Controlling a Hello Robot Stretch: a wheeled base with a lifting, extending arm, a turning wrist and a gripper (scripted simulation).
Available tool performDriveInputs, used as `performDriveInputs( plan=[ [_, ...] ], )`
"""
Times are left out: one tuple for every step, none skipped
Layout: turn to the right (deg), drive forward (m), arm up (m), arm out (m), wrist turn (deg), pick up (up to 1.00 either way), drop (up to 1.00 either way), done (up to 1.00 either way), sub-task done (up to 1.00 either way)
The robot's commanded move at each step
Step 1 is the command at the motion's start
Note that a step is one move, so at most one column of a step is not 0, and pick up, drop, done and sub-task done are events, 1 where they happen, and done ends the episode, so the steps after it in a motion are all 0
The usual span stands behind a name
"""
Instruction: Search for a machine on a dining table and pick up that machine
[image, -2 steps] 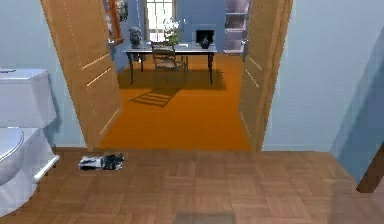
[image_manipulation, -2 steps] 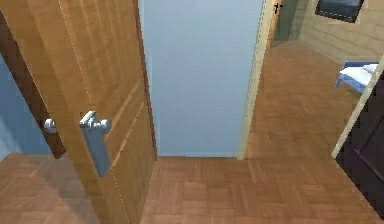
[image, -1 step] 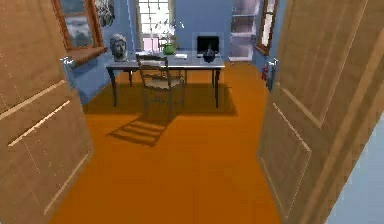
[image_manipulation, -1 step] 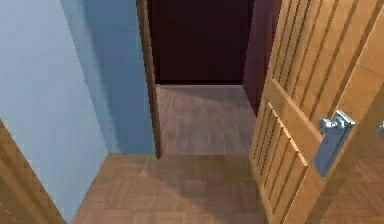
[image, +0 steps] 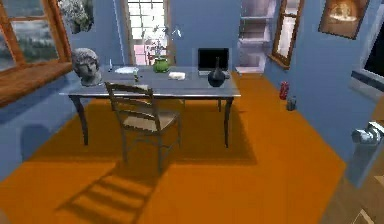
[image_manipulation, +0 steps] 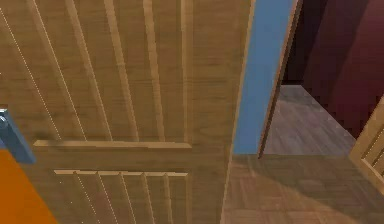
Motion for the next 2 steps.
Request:
performDriveInputs(
  plan=[
    [3.0, 0.0, 0.0, 0.0, 0.0, 0.0, 0.0, 0.0, 0.0],
    [0.0, 1.0, 0.0, 0.0, 0.0, 0.0, 0.0, 0.0, 0.0]
  ],
)
